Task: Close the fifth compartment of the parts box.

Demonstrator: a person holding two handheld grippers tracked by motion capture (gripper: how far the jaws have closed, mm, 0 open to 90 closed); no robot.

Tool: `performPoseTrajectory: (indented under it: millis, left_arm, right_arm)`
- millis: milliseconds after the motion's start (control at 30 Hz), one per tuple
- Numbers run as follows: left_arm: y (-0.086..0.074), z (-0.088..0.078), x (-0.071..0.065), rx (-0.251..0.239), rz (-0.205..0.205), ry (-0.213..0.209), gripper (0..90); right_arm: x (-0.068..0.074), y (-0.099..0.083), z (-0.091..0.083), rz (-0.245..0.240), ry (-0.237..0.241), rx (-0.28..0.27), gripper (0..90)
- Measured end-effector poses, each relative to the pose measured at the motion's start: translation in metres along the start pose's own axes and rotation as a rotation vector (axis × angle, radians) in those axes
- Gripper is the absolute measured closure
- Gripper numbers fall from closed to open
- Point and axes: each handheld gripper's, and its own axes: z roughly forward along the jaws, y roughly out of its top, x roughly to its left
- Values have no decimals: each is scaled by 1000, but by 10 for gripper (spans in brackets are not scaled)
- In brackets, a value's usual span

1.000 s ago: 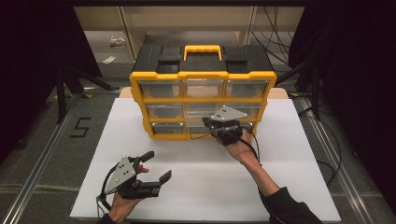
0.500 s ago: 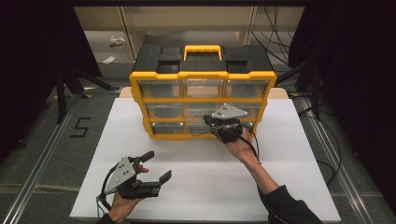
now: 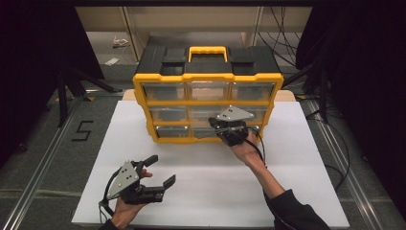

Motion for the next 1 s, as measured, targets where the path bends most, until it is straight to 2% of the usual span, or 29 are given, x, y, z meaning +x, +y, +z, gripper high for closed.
performPoseTrajectory:
  millis: [1000]
  left_arm:
    - [0,0,0,-3,-1,-2,125]
  right_arm:
    - [-5,1,6,17,-28,-11,900]
